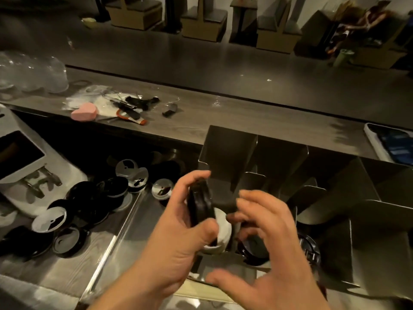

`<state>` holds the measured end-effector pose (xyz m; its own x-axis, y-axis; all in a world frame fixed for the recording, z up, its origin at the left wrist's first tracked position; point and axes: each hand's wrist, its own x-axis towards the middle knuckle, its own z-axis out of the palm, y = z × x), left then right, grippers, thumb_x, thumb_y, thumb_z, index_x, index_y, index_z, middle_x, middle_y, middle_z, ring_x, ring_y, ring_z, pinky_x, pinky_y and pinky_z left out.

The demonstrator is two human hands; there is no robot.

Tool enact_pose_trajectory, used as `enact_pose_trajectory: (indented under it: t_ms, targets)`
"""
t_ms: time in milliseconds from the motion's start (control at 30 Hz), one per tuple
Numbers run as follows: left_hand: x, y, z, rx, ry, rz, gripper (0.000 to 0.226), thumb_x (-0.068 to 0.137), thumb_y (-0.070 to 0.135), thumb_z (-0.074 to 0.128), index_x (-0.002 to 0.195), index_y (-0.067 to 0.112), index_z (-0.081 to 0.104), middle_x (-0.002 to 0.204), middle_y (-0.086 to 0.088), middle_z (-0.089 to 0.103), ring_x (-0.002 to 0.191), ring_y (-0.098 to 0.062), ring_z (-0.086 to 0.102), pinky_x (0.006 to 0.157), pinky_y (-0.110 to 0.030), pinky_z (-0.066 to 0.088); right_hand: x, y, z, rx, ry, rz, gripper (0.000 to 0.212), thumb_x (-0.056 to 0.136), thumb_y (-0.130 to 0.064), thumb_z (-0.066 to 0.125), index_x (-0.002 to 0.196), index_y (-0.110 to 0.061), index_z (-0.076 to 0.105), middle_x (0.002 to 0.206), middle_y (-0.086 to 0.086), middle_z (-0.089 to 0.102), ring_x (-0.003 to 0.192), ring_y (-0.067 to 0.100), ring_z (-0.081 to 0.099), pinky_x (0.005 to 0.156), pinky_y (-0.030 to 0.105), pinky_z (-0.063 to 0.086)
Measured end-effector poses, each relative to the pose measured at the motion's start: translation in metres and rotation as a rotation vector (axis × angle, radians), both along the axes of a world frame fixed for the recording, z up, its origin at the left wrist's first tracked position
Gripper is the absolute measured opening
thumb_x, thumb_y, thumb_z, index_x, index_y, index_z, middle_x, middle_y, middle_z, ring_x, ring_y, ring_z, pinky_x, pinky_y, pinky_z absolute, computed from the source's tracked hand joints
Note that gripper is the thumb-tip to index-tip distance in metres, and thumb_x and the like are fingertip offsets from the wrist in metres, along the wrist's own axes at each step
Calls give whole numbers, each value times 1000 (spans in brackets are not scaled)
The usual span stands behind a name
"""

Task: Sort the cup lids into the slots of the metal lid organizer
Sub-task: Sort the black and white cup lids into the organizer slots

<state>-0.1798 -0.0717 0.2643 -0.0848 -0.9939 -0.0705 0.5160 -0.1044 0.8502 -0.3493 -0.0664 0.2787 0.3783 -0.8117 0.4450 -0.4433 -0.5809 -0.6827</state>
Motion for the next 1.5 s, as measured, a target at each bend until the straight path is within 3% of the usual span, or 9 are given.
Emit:
enact_pose_trajectory:
  t_ms: [167, 333, 433, 633, 833, 967, 1133, 1333, 1500]
  targets:
    - [-42, 1, 12, 57, -215, -40, 47, 91, 13, 66, 123, 47, 62, 121, 5, 65, 109, -12, 67, 86, -32, 59, -26, -5, -16, -41, 42, -197, 73, 62, -22, 92, 126, -25, 58, 139, -7, 46, 131, -8, 38, 99, 0, 30]
    - [-64, -1, 1, 102, -244, 21, 42, 90, -9, 59, 112, 26, 68, 107, -4, 72, 99, -23, 70, 80, -35, 59, -57, 2, -27, 155, 50, -232, 74, 62, -54, 78, 128, -43, 49, 143, -24, 38, 134, -8, 34, 97, -2, 31]
    - [-76, 2, -7, 113, -260, -2, 46, 85, -14, 62, 108, 25, 69, 107, -4, 72, 98, -20, 71, 77, -31, 58, -70, 4, -31, 95, 168, -280, 70, 64, -64, 69, 127, -42, 49, 140, -28, 42, 132, -2, 38, 98, 16, 36]
    - [-81, 1, -14, 69, -481, -113, 59, 79, -12, 74, 109, 38, 65, 106, 4, 71, 102, -17, 70, 82, -35, 59, -81, 7, -37, 80, 255, -214, 64, 65, -55, 67, 125, -41, 48, 138, -26, 41, 134, -1, 31, 97, 21, 35]
    - [-77, 4, -14, 72, -587, -149, 53, 70, -2, 82, 101, 36, 62, 97, 4, 71, 91, -16, 72, 78, -42, 62, -79, 6, -32, 257, 380, -7, 74, 64, -60, 62, 129, -67, 25, 142, -45, 18, 134, -16, 20, 91, 6, 29]
    - [-72, 6, -14, 92, -561, -161, 57, 66, 6, 86, 104, 39, 58, 91, -1, 71, 84, -20, 72, 73, -41, 61, -80, 7, -31, 160, 348, -61, 65, 62, -54, 71, 124, -49, 49, 135, -34, 41, 129, -4, 41, 86, 13, 39]
    - [-63, -1, -15, 28, -607, -16, 53, 61, 35, 84, 106, 44, 56, 91, 5, 64, 80, -12, 65, 71, -29, 56, -81, 2, -28, 155, 269, -244, 57, 60, -53, 71, 113, -48, 49, 121, -34, 41, 121, -4, 43, 88, 17, 40]
    - [-35, -21, -16, -44, -795, 88, 27, 88, 12, 68, 92, 37, 64, 88, 6, 67, 80, -16, 65, 74, -36, 59, -91, -8, -10, 290, 152, -435, 52, 62, -50, 77, 102, -55, 43, 110, -41, 39, 98, -8, 48, 71, 10, 40]
    - [-30, -29, -19, -101, -903, 78, 24, 88, 8, 69, 81, 31, 65, 85, 10, 66, 77, -13, 62, 68, -21, 52, -73, -16, -18, 278, 399, -410, 57, 68, -57, 71, 116, -45, 43, 113, -30, 39, 108, -6, 39, 87, 10, 34]
